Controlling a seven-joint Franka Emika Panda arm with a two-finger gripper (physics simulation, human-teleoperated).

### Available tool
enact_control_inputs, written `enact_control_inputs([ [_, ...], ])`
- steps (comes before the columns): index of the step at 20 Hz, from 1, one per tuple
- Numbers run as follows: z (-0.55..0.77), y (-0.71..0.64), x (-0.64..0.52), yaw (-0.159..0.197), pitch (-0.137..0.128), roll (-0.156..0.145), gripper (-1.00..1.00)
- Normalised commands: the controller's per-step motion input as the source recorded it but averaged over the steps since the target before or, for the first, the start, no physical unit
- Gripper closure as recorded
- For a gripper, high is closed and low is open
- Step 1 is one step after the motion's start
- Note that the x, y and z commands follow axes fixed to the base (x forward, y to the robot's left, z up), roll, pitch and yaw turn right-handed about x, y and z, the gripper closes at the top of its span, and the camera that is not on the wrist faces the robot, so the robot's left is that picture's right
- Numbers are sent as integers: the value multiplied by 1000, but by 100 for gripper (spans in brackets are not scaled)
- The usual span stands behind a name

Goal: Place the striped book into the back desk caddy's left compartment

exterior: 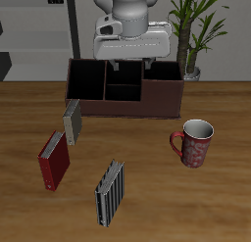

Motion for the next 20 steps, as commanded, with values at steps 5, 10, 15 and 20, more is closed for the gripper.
enact_control_inputs([
  [5, 49, 144, 250, 8, -12, 16, -100],
  [10, 86, 108, 447, 15, -15, -28, -100],
  [15, 40, 68, 470, 21, -33, 18, -100],
  [20, 68, -145, 427, -50, -13, -34, -100],
])
